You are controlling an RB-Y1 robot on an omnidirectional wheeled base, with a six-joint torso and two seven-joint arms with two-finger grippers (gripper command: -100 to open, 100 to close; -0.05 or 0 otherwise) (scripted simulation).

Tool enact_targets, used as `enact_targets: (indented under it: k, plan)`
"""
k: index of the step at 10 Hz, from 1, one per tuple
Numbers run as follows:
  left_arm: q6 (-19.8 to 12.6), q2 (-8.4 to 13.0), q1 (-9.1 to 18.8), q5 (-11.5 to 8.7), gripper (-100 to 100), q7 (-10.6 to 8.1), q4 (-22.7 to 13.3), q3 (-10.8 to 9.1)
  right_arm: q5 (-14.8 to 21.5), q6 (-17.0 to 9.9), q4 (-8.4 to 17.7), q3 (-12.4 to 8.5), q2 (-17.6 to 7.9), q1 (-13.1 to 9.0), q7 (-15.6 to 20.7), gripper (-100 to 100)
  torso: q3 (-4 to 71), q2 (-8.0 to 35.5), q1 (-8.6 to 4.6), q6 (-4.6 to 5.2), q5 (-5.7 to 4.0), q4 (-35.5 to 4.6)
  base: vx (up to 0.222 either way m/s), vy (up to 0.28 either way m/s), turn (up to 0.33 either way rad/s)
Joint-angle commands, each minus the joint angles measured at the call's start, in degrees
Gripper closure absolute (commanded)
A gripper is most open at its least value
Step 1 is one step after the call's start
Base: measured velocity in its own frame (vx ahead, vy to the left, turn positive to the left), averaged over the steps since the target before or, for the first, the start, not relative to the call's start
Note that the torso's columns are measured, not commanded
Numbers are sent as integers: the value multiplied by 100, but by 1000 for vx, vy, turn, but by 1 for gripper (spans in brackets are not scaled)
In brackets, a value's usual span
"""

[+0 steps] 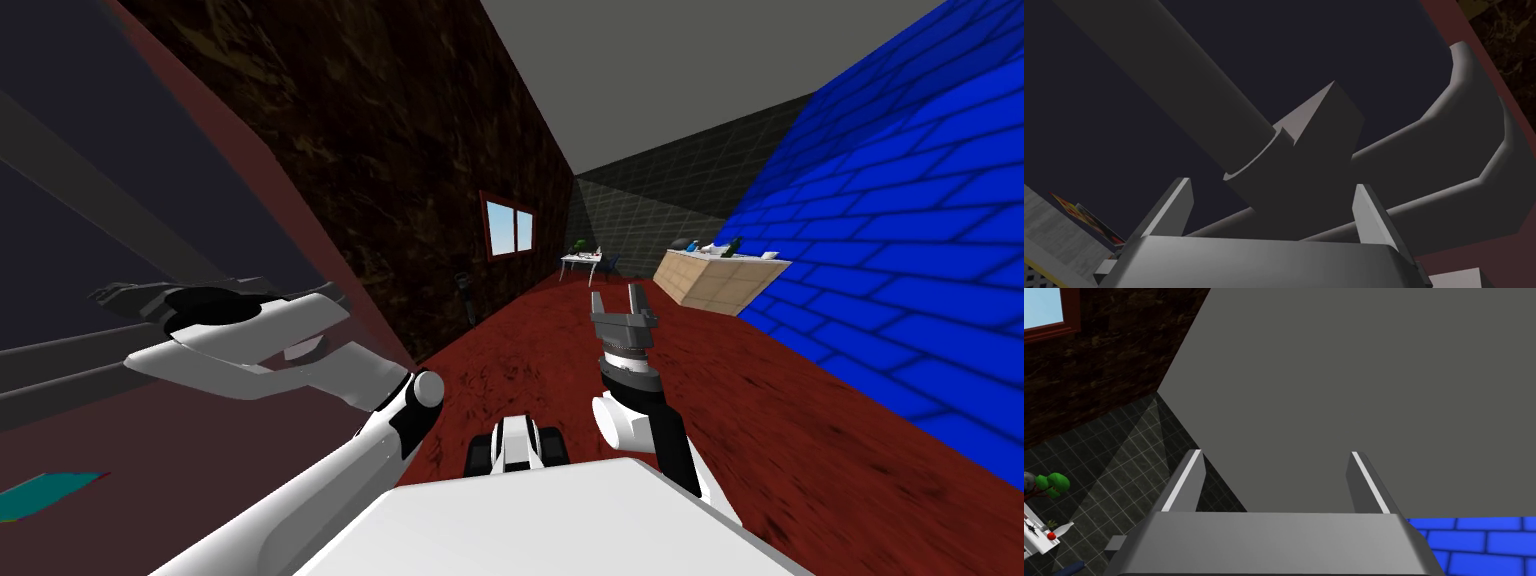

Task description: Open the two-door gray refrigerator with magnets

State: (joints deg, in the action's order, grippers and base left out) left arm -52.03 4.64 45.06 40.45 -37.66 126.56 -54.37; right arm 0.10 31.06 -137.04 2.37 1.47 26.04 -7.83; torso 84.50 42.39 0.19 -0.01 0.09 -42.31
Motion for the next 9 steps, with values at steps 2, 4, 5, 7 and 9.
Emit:
enact_targets:
  k: [2, 4, 5, 7, 9]
  plan:
    - [22, -32, 65, -223, 100, -2, -229, 186, 0, -1, 1, 1, 1, -4, 0, 0, -29, 55, -41, 13, -18, -13, -296, -34, 18]
    - [34, -44, 100, -334, 100, -3, -342, 279, 0, -1, 2, 2, 2, -6, 0, 0, -36, 55, -47, -19, -31, -32, -362, -59, -41]
    - [46, -56, 135, -445, 100, -4, -455, 372, 0, -1, 2, 2, 2, -5, 0, 0, -29, 49, -37, -32, -33, -35, -438, -64, 12]
    - [58, -68, 169, -556, 100, -5, -568, 466, 0, -1, 2, 2, 2, -5, 0, 0, -29, 50, -9, -52, -32, -49, -369, -78, -12]
    - [70, -81, 204, -667, 100, -5, -680, 559, 0, -1, 2, 2, 2, -5, 0, 0, -39, 67, -2, -47, -28, -50, -351, -59, 5]
